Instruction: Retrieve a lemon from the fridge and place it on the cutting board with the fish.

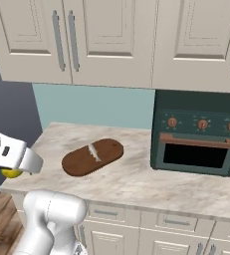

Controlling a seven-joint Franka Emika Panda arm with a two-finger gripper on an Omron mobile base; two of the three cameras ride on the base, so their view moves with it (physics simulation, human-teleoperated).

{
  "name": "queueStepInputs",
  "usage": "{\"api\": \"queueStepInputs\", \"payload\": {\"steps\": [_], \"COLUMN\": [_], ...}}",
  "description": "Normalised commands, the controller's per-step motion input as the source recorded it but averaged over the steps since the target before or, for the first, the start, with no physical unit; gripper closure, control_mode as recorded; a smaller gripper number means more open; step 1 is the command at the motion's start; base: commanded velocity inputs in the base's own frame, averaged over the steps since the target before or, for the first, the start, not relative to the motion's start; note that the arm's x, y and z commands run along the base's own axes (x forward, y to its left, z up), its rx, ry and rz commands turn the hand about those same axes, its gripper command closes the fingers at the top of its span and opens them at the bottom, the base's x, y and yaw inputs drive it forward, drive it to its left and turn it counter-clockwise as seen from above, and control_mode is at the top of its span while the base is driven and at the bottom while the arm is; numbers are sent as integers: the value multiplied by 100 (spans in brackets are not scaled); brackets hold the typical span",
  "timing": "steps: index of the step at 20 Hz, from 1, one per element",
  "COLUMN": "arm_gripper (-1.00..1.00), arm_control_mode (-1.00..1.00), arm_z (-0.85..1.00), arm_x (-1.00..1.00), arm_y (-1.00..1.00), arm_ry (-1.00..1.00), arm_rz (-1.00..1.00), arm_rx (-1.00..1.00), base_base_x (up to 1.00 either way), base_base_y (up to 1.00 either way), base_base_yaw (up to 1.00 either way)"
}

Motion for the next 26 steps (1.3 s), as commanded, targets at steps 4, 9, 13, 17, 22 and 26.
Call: {"api": "queueStepInputs", "payload": {"steps": [4,9,13,17,22,26], "arm_gripper": [100,100,100,100,100,100], "arm_control_mode": [-100,-100,-100,-100,-100,-100], "arm_z": [-32,-30,-5,-4,-25,-34], "arm_x": [16,31,56,51,38,46], "arm_y": [4,1,10,12,8,0], "arm_ry": [0,0,0,0,0,1], "arm_rz": [-1,-3,-3,-2,-1,-1], "arm_rx": [0,0,0,0,0,0], "base_base_x": [0,0,0,0,0,0], "base_base_y": [0,0,0,0,0,0], "base_base_yaw": [0,0,0,0,0,0]}}
